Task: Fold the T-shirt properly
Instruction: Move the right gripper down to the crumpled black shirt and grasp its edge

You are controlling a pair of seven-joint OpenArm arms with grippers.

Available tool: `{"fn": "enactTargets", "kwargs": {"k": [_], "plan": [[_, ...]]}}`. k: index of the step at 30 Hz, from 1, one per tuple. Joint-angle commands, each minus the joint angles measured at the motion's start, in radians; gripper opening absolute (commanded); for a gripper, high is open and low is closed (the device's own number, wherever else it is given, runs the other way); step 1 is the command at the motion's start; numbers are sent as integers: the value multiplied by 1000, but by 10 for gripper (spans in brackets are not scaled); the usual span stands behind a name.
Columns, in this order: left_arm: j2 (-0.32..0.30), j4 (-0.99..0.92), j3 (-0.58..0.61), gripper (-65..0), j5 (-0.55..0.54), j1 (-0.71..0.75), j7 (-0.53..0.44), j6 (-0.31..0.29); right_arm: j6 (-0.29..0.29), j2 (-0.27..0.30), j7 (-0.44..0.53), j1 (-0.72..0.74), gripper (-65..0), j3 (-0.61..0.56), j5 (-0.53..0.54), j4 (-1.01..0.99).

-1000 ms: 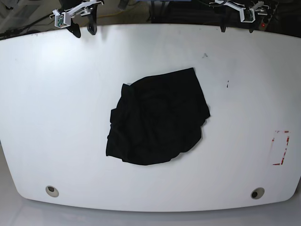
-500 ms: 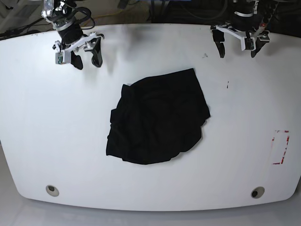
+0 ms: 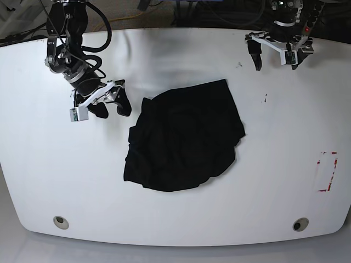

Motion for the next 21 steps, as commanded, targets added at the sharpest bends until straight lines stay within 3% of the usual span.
{"fn": "enactTargets", "kwargs": {"k": [1, 13, 21], "plan": [[-3, 15, -6, -31, 4, 8, -20, 3, 6, 14, 5, 52, -184, -41, 10, -22], [0, 10, -2, -31, 4, 11, -20, 3, 6, 4, -38, 239, -184, -184, 10, -213], [-3, 10, -2, -31, 4, 9, -20, 3, 6, -40, -39, 311, -184, -192, 5, -302]]}}
